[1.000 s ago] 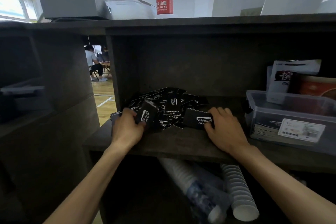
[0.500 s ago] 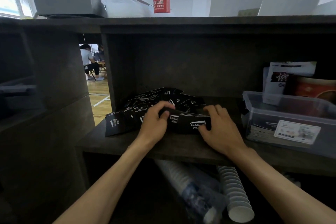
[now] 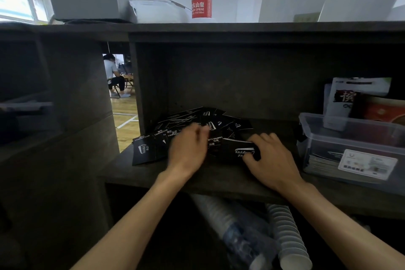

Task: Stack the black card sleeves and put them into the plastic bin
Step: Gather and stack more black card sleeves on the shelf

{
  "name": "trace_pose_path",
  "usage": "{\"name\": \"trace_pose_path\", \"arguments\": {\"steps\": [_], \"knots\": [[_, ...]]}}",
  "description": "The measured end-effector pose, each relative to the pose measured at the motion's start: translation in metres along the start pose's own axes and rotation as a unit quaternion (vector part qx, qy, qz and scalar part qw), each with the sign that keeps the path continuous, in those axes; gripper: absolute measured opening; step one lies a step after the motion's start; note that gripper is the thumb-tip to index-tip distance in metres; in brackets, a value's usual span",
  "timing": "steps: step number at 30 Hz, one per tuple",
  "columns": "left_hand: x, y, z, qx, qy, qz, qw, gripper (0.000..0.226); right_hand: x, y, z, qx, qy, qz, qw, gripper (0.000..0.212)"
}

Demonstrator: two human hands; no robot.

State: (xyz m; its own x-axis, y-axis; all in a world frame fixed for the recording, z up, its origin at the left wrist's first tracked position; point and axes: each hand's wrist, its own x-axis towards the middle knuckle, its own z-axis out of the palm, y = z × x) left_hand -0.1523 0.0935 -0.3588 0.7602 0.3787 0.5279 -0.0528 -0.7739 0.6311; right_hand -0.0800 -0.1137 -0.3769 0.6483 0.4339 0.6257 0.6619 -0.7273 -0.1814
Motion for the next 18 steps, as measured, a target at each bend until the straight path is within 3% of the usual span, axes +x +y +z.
{"name": "trace_pose_path", "arguments": {"steps": [1, 3, 5, 7, 12, 15, 17, 18], "knots": [[0.001, -0.011, -0.012, 0.101, 0.029, -0.023, 0.994, 0.037, 0.0, 0.0, 0.0, -0.005, 0.004, 0.002, 1.0, 0.026], [-0.002, -0.027, -0.028, 0.272, 0.008, -0.096, 0.957, 0.056, 0.0, -0.001, 0.001, -0.015, -0.003, -0.001, 1.0, 0.026], [-0.01, -0.033, -0.032, 0.34, -0.042, -0.146, 0.928, 0.077, 0.0, -0.001, 0.002, -0.014, -0.009, -0.004, 1.0, 0.026], [-0.014, -0.035, -0.03, 0.312, -0.05, -0.156, 0.936, 0.082, 0.0, -0.001, 0.001, -0.01, -0.013, -0.006, 1.0, 0.026], [-0.017, -0.024, -0.032, 0.167, -0.019, -0.166, 0.972, 0.06, -0.002, -0.001, -0.003, 0.002, -0.02, -0.01, 1.0, 0.023], [-0.026, -0.016, -0.036, 0.116, 0.106, -0.133, 0.979, 0.024, -0.003, -0.003, -0.004, 0.007, -0.022, -0.017, 1.0, 0.025], [-0.03, -0.008, -0.038, 0.094, 0.211, -0.075, 0.97, 0.013, -0.003, -0.004, -0.004, 0.008, -0.018, -0.024, 1.0, 0.028], [-0.031, -0.003, -0.036, 0.078, 0.227, -0.035, 0.97, 0.012, -0.004, -0.005, -0.004, 0.01, -0.016, -0.029, 0.999, 0.031]]}}
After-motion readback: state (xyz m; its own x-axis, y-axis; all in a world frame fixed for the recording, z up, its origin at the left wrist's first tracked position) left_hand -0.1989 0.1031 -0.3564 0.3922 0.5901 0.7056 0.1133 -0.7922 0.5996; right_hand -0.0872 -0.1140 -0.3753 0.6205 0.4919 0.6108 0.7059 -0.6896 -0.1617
